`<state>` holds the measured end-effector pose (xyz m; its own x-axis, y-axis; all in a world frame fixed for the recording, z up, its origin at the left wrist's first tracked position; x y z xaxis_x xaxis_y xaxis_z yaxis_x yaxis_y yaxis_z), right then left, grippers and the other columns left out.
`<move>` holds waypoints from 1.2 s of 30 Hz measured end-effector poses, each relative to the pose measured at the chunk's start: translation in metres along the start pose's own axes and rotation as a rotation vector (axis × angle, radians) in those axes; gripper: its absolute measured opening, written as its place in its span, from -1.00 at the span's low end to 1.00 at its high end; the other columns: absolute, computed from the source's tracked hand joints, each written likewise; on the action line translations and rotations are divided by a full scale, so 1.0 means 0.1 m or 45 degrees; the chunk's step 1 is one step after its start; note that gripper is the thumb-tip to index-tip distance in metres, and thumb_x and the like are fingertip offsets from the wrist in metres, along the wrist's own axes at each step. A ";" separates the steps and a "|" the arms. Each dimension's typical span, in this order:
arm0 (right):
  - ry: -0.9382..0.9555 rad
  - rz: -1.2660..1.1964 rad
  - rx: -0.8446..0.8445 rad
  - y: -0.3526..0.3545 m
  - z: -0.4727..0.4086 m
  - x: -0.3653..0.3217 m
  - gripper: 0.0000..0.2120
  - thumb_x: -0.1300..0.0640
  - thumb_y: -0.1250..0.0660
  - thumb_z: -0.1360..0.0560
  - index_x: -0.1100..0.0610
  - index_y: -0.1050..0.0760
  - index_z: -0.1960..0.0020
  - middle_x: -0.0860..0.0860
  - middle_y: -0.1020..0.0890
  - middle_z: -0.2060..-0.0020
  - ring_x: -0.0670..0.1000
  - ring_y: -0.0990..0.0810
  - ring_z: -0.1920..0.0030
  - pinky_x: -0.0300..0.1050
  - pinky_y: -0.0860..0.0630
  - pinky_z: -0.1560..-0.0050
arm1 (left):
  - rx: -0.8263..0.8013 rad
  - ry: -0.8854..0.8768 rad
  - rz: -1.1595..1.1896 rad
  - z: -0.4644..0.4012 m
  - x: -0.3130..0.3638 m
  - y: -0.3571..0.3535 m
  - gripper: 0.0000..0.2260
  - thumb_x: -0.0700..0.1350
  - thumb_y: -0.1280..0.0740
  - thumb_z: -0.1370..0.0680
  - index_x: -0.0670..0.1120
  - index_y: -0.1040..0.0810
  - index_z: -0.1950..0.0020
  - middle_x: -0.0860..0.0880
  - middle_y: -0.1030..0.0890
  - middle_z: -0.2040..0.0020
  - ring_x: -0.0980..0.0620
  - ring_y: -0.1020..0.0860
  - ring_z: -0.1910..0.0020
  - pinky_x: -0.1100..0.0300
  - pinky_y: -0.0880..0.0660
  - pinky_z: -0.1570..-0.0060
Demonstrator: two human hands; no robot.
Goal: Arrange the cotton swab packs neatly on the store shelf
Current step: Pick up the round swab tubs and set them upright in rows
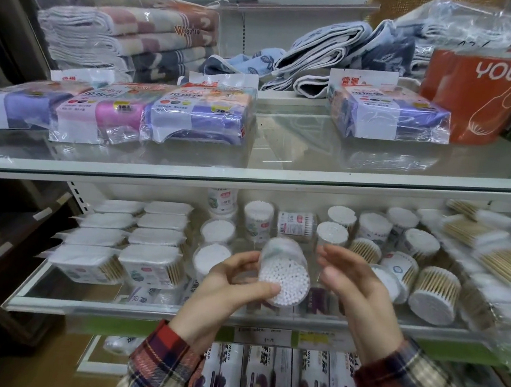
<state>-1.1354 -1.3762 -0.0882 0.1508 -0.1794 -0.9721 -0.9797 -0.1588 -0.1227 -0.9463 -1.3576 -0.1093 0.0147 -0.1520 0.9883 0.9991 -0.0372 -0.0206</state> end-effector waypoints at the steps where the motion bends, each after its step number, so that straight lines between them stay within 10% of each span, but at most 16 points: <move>1: -0.127 -0.120 0.070 0.06 -0.01 0.06 -0.51 -0.04 -0.47 -0.25 0.08 -0.52 -0.14 0.02 -0.65 -0.10 0.00 -0.62 -0.10 -0.20 -0.58 0.04 | -0.013 -0.022 0.005 0.00 0.01 0.01 -0.27 -0.04 -0.59 -0.13 -0.05 -0.49 -0.28 -0.02 -0.63 -0.17 0.02 -0.65 -0.04 0.24 -0.54 0.17; 9: -0.975 -0.383 -0.196 -0.19 0.22 0.46 -0.33 -0.26 -0.24 -0.35 0.20 -0.43 -0.27 0.19 -0.67 -0.04 0.16 -0.68 0.17 -0.08 -0.64 0.34 | -0.171 -0.221 -0.054 0.00 0.15 -0.11 -0.28 -0.42 -0.46 -0.27 -0.05 -0.35 -0.37 0.09 -0.61 -0.21 0.00 -0.61 -0.17 0.20 -0.55 -0.05; 28: -0.996 -0.086 -0.326 -0.25 0.11 0.46 -0.30 -0.41 -0.12 -0.28 0.02 -0.45 -0.23 0.11 -0.69 -0.03 0.13 -0.67 0.07 -0.09 -0.52 0.21 | -0.142 -0.470 -0.487 0.01 0.14 -0.24 -0.22 -0.41 -0.41 -0.31 0.07 -0.26 -0.43 0.07 -0.50 -0.34 0.12 -0.46 -0.34 0.15 -0.40 -0.34; 36: -0.879 -0.060 -0.235 -0.21 -0.05 0.43 -0.34 -0.34 -0.21 -0.25 0.08 -0.52 -0.16 0.17 -0.68 -0.01 0.13 -0.65 0.09 -0.11 -0.53 0.25 | -0.111 -0.485 -0.596 0.00 0.13 -0.24 -0.16 -0.06 -0.52 -0.34 0.25 -0.16 -0.48 0.16 -0.38 -0.40 0.20 -0.42 -0.35 0.12 -0.39 -0.35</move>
<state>-1.1073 -1.3856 -0.1268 0.0141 0.4774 -0.8786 -0.9265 -0.3241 -0.1910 -0.9702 -1.3585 -0.0957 -0.3959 0.2637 0.8796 0.8963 -0.0975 0.4326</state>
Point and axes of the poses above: each hand's wrist, its own z-axis away from the middle knuckle, its own y-axis out of the back of the hand, x = y × z, the point moved 8 cm from there along -z, towards the middle knuckle
